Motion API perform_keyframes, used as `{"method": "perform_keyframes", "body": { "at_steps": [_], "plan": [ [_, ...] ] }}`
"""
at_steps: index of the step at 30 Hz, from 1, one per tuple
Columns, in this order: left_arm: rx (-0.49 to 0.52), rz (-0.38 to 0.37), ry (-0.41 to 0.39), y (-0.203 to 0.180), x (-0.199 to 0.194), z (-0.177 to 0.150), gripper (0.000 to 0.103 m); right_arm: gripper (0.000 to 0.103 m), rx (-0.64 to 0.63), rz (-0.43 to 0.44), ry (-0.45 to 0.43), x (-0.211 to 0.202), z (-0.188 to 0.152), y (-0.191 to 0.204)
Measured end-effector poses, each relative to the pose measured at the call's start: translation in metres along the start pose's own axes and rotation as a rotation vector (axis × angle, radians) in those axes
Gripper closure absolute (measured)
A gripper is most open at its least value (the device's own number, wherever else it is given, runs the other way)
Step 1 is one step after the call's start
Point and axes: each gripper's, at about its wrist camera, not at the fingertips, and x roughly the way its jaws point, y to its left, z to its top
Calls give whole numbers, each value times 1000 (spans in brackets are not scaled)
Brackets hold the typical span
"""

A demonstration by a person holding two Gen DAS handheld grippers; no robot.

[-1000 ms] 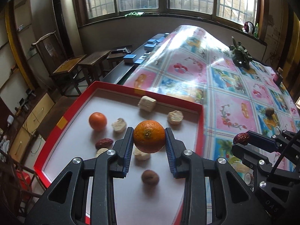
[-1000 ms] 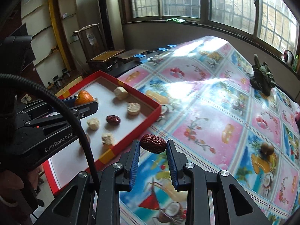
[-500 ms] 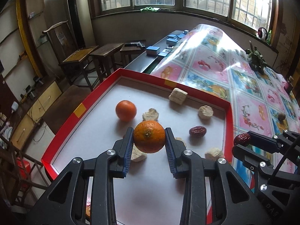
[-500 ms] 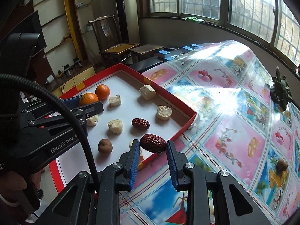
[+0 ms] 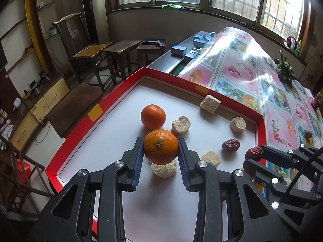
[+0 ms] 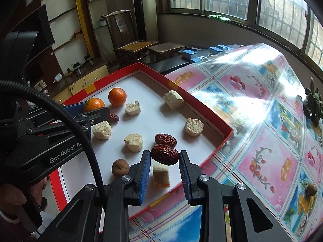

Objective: Organize fruits
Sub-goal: 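Carry the orange and the red date over the red tray, then open the left gripper to drop the orange while the right gripper releases the date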

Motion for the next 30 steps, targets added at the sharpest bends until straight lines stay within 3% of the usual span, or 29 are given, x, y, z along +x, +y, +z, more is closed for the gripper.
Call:
{"method": "perform_keyframes", "body": {
  "at_steps": [14, 25, 28, 30],
  "plan": [
    [2, 8, 10, -1, 11, 5, 71, 75, -34, 30, 60, 34, 5, 8],
    [-5, 21, 28, -2, 16, 4, 71, 75, -10, 49, 70, 37, 7, 5],
    [-6, 35, 33, -3, 18, 5, 69, 75, -1, 61, 69, 36, 7, 3],
    [-8, 36, 36, -4, 18, 5, 60, 72, 4, 62, 70, 36, 6, 2]
  ]
}}
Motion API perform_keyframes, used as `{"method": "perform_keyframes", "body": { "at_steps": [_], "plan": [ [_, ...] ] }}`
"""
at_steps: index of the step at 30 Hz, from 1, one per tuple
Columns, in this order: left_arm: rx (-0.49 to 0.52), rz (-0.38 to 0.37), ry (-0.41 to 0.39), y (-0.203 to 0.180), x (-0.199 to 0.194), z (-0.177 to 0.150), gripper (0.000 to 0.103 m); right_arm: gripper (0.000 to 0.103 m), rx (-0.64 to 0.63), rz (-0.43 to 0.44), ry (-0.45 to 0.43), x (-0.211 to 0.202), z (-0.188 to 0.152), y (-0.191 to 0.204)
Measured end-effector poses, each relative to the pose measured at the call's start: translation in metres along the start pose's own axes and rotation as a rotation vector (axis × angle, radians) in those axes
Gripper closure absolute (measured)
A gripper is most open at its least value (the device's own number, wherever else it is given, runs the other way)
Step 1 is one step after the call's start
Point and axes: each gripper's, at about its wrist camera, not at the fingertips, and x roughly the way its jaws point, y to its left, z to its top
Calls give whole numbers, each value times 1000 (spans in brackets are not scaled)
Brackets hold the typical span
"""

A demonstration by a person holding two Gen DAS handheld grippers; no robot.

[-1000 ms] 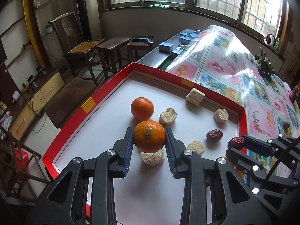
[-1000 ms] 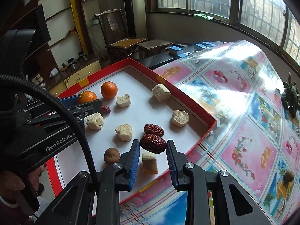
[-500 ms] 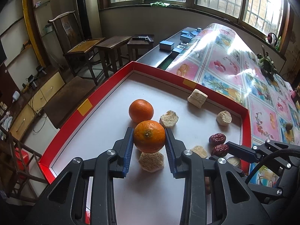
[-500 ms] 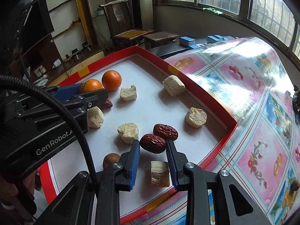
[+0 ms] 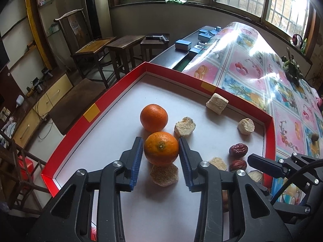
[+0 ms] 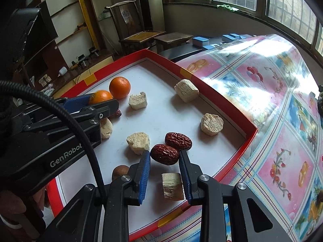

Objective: Organize fruits
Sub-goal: 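Open the left gripper to drop the orange while the right gripper releases the date, then move both open grippers back toward the brown fruits on the tablecloth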

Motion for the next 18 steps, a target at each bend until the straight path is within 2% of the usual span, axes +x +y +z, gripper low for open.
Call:
{"method": "perform_keyframes", "body": {
  "at_steps": [3, 9, 11, 18],
  "plan": [
    [-9, -6, -6, 1, -2, 1, 46, 69, 15, 15, -11, -3, -1, -1],
    [-19, 0, 0, 1, -5, 2, 45, 65, 27, 25, -42, -18, -3, -2],
    [-18, -3, -3, -2, -6, 2, 45, 61, 34, 23, -56, -24, -5, -5],
    [-16, -9, -37, -11, -21, 5, 45, 60, 89, -3, -99, -45, -13, -21]
  ]
}}
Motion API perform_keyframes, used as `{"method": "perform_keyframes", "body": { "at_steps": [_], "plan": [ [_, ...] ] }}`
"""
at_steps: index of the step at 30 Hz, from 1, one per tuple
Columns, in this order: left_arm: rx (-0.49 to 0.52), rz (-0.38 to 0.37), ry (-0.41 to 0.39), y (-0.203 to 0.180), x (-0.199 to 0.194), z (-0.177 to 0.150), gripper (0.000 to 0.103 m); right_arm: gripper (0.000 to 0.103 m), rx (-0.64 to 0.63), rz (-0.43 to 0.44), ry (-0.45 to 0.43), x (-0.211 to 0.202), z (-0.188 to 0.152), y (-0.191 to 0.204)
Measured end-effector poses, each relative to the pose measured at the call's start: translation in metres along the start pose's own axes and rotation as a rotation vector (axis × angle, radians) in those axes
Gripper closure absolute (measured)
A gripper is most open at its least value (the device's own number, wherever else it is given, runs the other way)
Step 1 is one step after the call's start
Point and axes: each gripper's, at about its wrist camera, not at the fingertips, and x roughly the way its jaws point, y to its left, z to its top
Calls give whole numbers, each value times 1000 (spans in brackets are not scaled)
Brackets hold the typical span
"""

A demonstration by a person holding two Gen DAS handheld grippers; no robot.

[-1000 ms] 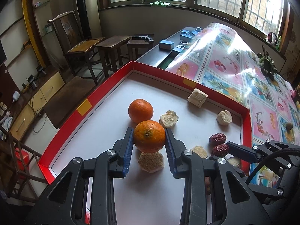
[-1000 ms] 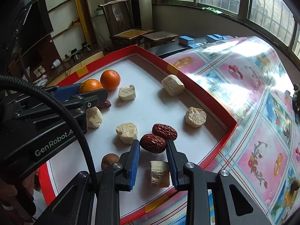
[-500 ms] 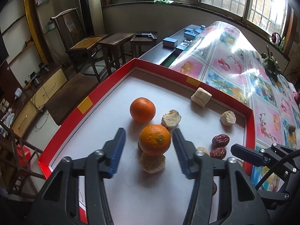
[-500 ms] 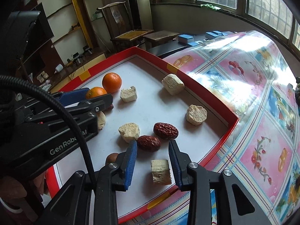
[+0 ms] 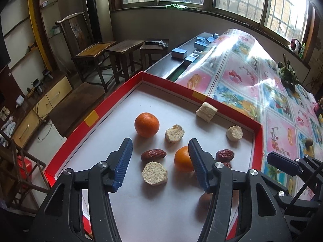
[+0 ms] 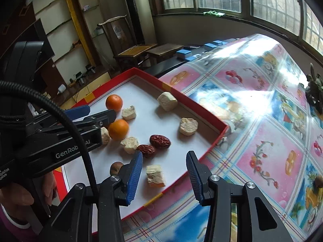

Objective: Organize fruits
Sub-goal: 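Move both open grippers back toward the brown fruits on the tablecloth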

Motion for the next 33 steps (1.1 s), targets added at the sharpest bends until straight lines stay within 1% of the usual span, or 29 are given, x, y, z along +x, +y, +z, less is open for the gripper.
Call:
{"method": "perform_keyframes", "body": {
  "at_steps": [2, 5, 10, 15, 33],
  "plan": [
    [3, -2, -9, -3, -4, 1, 45, 60, 12, -9, -14, -6, -1, -5],
    [3, -12, -22, -8, -9, 3, 34, 59, 24, -23, -19, -14, -5, -12],
    [18, -28, -34, -20, -17, 4, 34, 58, 45, -44, -24, -24, -12, -28],
    [54, -53, -40, -41, -22, 5, 34, 58, 81, -64, -34, -35, -20, -48],
    [209, -167, -19, -138, -26, -10, 34, 57, 233, -195, -44, -74, -65, -124]
  ]
}}
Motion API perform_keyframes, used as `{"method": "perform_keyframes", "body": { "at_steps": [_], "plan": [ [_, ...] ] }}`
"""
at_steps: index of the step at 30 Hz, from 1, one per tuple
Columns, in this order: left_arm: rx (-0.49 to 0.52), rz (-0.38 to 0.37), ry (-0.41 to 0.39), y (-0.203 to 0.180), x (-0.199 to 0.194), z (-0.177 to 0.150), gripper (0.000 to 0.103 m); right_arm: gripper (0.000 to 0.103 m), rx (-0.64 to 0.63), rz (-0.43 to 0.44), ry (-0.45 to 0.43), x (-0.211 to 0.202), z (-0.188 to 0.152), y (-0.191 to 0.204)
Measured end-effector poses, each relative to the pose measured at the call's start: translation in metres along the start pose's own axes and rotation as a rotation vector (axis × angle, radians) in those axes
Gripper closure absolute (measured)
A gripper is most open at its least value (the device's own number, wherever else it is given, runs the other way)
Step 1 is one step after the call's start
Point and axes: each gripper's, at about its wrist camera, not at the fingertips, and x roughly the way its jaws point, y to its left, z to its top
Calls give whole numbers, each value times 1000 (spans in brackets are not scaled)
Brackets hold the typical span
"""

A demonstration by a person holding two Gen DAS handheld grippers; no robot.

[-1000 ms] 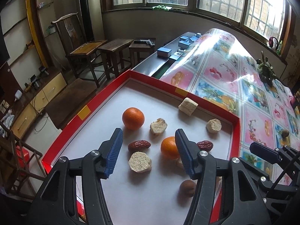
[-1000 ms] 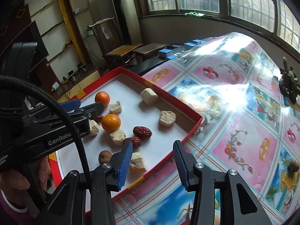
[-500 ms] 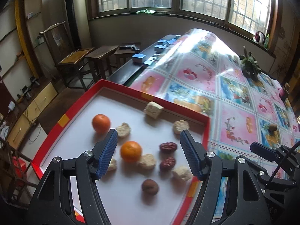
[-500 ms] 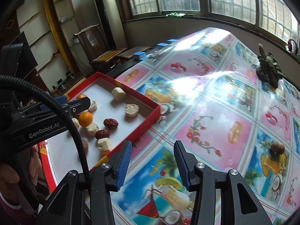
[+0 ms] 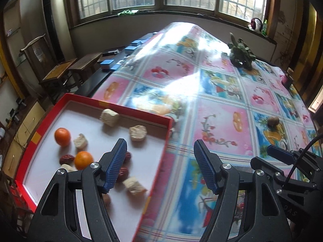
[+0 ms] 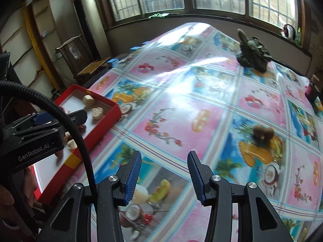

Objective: Organize fruits
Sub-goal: 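Move both open grippers back toward the brown fruits on the tablecloth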

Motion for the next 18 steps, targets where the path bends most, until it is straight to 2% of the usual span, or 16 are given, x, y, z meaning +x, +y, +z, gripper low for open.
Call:
{"method": "perform_keyframes", "body": {
  "at_steps": [13, 18],
  "plan": [
    [82, -102, 49, -67, 24, 7, 34, 57, 150, -118, 21, -16, -26, -89],
    [123, -156, 91, -98, 38, 11, 34, 57, 197, -167, 25, -21, -32, -121]
  ]
}}
